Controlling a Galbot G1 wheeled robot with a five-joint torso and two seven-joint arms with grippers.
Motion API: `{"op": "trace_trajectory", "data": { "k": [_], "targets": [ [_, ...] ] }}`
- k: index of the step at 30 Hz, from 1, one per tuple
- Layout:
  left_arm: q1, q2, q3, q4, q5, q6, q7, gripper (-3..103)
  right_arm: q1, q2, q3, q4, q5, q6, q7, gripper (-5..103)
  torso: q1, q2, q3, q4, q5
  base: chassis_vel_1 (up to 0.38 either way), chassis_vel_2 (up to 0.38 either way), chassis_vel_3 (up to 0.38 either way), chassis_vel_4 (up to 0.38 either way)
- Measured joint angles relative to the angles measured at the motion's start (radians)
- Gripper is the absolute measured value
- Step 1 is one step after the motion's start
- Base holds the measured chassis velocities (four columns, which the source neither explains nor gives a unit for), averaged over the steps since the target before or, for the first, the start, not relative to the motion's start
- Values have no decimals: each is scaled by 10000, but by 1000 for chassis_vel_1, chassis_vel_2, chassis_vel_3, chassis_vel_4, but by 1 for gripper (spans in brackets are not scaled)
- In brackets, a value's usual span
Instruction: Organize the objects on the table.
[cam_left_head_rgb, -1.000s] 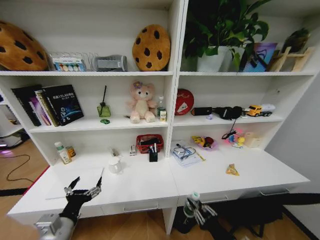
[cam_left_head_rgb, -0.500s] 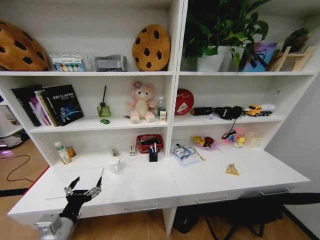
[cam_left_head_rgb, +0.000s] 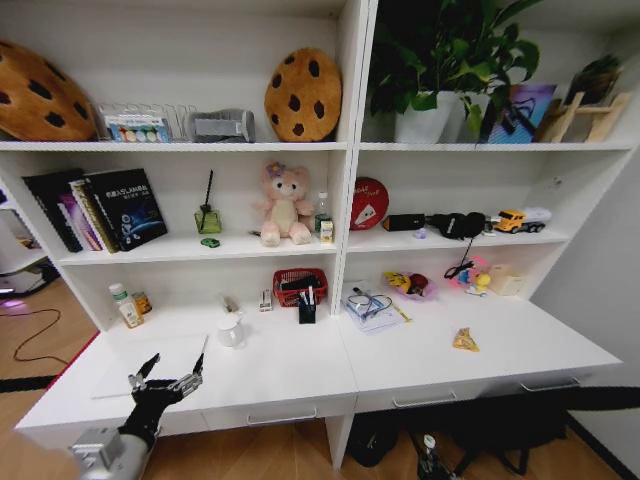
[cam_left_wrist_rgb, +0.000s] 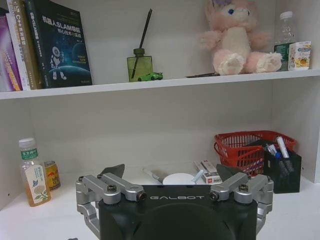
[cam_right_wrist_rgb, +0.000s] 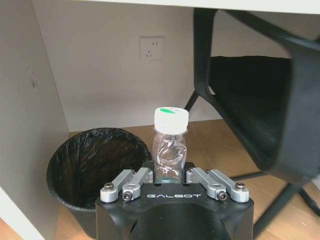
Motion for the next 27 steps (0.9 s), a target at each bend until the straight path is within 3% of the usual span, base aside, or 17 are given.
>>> {"op": "trace_trajectory", "data": {
  "k": [3,5,6,7,11,16,17,19,20,23,25,27],
  "targets": [
    [0,0,0,0,0,1,-2,100,517,116,-39,-618,-295,493,-122,24,0,0,0,-3,1,0,0,0,0],
    [0,0,0,0,0,0,-1,100,1652,425,-56,-2061,-1214,2019,-180,24,1,0,0,9,3,0,0,0,0],
    [0,0,0,0,0,0,-1,100,1652,425,-56,-2061,-1214,2019,-180,24,1,0,0,9,3,0,0,0,0],
    [0,0,0,0,0,1,0,100,2075,568,-57,-2582,-1583,2724,-214,24,1,0,0,9,3,0,0,0,0],
    [0,0,0,0,0,0,-2,100,2719,813,-62,-3610,-1974,3764,-581,24,1,0,-1,2,0,0,0,0,0],
    [0,0,0,0,0,0,-2,100,3183,983,67,-4463,-2438,4230,-772,26,0,0,-1,3,0,0,0,0,0],
    [0,0,0,0,0,1,-1,100,3334,1050,122,-4755,-2488,4380,-811,37,0,0,-1,3,1,0,0,0,0],
    [0,0,0,0,0,1,-1,100,3394,1090,147,-4873,-2493,4438,-815,37,0,0,-1,2,1,0,0,0,0],
    [0,0,0,0,0,0,-2,100,3471,1166,179,-4976,-2501,4497,-817,47,0,0,-2,2,2,0,0,0,0],
    [0,0,0,0,0,0,-1,100,3499,1194,190,-4989,-2527,4509,-817,47,0,1,-2,4,2,0,0,0,0],
    [0,0,0,0,0,0,-2,100,3535,1242,199,-4988,-2685,4608,-810,69,-1,1,-2,3,2,0,0,0,0],
    [0,0,0,0,0,0,-2,100,3538,1247,200,-4971,-2728,4688,-810,69,-1,1,-2,3,2,0,0,0,0]
  ]
}}
